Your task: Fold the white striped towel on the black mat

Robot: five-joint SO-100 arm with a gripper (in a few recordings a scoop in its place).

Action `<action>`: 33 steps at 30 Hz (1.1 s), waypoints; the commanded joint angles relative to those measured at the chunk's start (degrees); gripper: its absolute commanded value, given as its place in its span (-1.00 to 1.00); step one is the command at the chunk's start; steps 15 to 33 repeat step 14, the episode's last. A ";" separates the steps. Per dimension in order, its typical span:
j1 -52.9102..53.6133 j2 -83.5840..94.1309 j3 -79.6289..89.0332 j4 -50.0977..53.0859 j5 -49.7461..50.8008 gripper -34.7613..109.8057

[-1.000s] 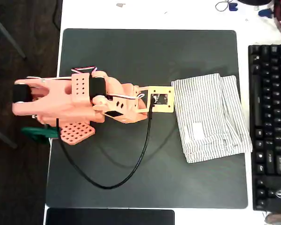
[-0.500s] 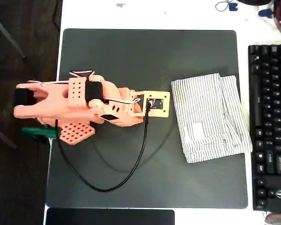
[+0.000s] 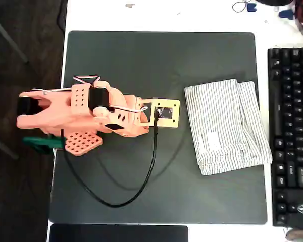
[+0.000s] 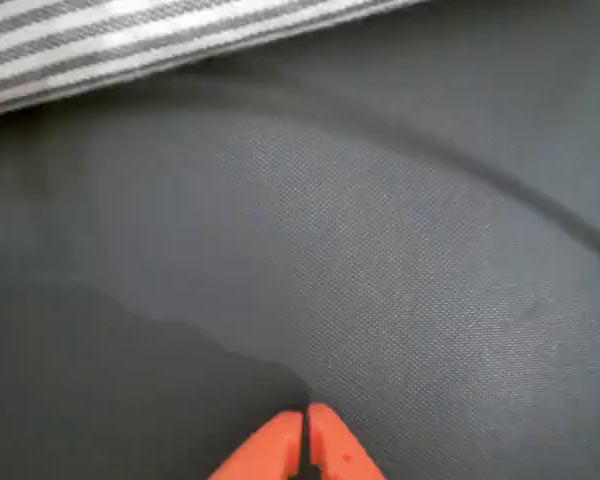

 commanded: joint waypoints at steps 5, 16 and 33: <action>0.26 0.44 0.97 0.79 -0.09 -0.52; 0.44 0.44 0.97 0.79 0.97 -0.52; 0.44 0.44 0.97 0.79 0.97 -0.52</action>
